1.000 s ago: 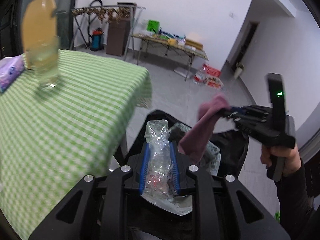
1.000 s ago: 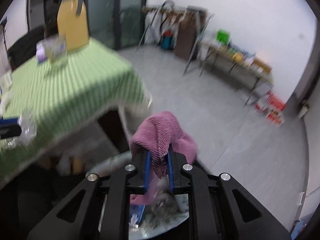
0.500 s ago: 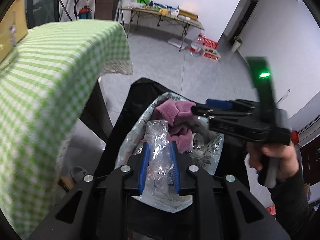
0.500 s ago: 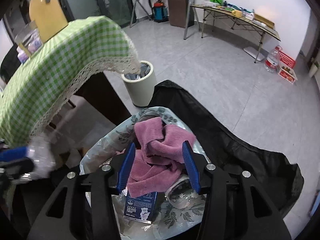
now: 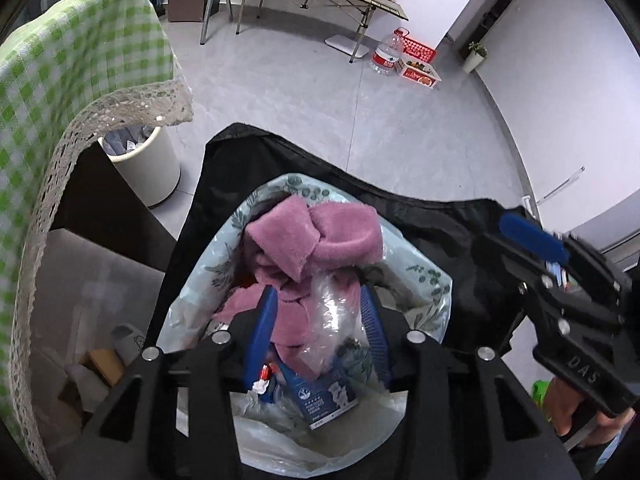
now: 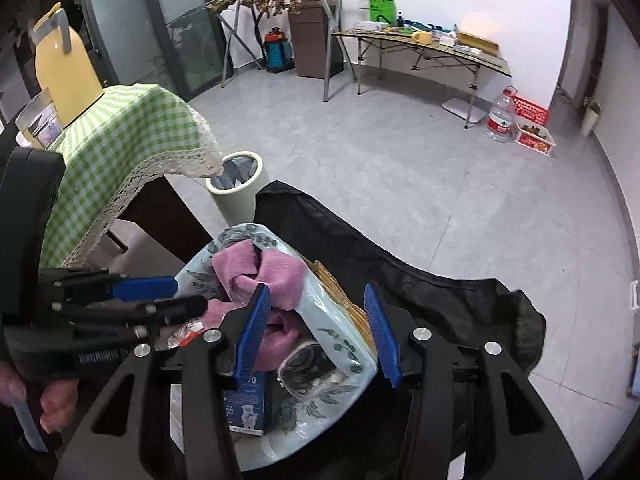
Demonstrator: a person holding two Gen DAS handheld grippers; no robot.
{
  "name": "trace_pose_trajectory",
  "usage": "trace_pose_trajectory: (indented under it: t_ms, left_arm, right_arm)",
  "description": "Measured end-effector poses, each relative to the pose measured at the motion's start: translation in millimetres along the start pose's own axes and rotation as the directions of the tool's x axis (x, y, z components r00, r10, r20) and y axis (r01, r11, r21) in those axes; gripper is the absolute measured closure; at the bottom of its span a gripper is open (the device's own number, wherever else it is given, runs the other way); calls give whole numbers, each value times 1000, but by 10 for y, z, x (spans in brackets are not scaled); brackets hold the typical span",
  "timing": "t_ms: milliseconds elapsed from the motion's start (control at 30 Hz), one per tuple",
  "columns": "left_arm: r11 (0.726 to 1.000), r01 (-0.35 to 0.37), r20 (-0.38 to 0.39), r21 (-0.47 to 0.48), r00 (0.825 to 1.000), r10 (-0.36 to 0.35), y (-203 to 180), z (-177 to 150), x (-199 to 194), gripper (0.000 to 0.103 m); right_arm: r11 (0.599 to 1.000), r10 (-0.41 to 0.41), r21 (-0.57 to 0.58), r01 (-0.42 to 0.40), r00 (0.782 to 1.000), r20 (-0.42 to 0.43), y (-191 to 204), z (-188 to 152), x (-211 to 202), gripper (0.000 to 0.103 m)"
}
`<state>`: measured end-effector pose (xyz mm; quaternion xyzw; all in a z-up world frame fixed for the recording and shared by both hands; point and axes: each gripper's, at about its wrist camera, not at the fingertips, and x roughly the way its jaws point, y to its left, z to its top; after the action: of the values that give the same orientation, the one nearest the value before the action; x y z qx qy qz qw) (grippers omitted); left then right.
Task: Collect trash
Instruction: 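Open both tools to drop the towel and bag into the bin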
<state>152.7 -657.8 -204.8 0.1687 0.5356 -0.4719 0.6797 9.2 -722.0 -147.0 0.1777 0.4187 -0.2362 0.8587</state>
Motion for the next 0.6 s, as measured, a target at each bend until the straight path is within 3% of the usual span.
trace_pose_trajectory:
  t_ms: [333,500,600]
  left_arm:
    - [997,-77,88,16,993,76,113,-97,-410,58]
    - [998,-22,100,-52,995,27,175,-223,-649,57]
    - [999,7,166,-32,986,-1,79,-319,-1012,57]
  right_arm:
    - [999,31,-19,-32,998,-46,79,-149,44,55]
    - [998,59,-35,-61,997,-51,207,-146,28,55]
    - [996,70,-44,-72,997,-41,280,-116,-56,55]
